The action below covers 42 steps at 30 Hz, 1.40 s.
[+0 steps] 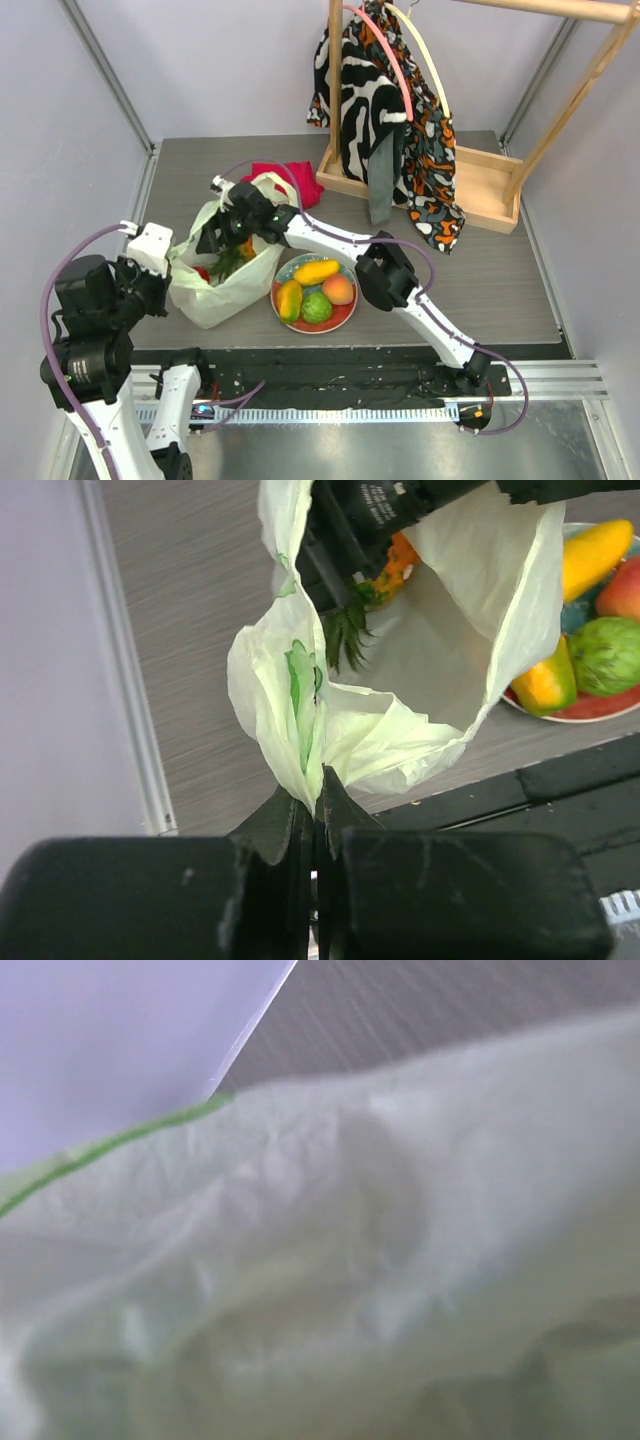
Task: Take the fake fruits out of the plastic bag
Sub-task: Adjust the plastic bag at the center of the board.
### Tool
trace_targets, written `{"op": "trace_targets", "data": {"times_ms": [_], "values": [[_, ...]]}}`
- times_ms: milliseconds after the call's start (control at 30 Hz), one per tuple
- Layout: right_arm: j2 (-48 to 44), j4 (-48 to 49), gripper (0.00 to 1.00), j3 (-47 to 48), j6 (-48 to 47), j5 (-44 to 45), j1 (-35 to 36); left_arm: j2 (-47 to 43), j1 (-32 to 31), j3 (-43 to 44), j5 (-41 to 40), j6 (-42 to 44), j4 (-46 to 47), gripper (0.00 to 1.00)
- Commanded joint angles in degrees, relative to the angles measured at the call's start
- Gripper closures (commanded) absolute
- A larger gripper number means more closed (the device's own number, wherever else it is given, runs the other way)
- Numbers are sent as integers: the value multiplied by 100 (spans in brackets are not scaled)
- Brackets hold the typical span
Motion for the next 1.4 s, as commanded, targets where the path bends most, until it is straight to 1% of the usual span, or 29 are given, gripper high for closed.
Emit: {"op": "trace_targets", "data": {"times_ms": [0,167,233,333,467,500,600,700,767,867,900,1000,1033,1067,1100,1167,1267,1333,1367], "values": [[-230,249,25,-327,1345,-664,55,67,44,-247,699,-50,-1660,100],[-467,117,23,-969,1689,-840,151,67,53,-519,946,161,-1651,100],[-502,-32,23,-1153,1776,-753,239,23,71,-633,1060,302,-1651,100],[-485,-15,19,-1285,2084,-630,345,23,106,-652,1218,381,-1651,100],[-248,143,11,-1119,2444,-480,538,23,97,-537,1411,495,-1660,100],[-91,178,9,-936,2480,-445,573,32,106,-502,1482,522,-1660,100],[94,205,9,-610,2428,-401,635,128,106,-423,1622,619,-1651,100],[183,231,9,-521,2427,-410,661,374,106,-300,1702,637,-1590,100],[148,249,10,-504,2226,-322,653,540,106,-204,1641,505,-1450,100],[16,258,12,-434,1752,-103,477,664,106,130,1500,426,-1484,100],[-36,258,12,-451,1646,-41,312,665,106,218,1361,443,-1510,100],[-212,231,13,-399,1207,205,-14,481,106,429,1079,504,-1563,100],[-265,197,13,-328,997,414,-94,428,106,473,1026,505,-1537,100],[-274,92,13,-128,516,556,-173,358,97,474,990,496,-1432,100],[-283,47,12,-13,329,679,-234,279,106,482,973,444,-1362,100],[-266,-14,11,338,-110,1022,-454,251,106,482,981,356,-1047,100],[-213,72,11,716,-218,1268,-735,427,106,587,1095,84,-598,100],[-274,108,11,762,-349,1330,-806,698,114,745,1183,-127,-456,100],[-344,108,11,605,-454,1357,-806,839,106,824,1471,-137,-551,100]]}}
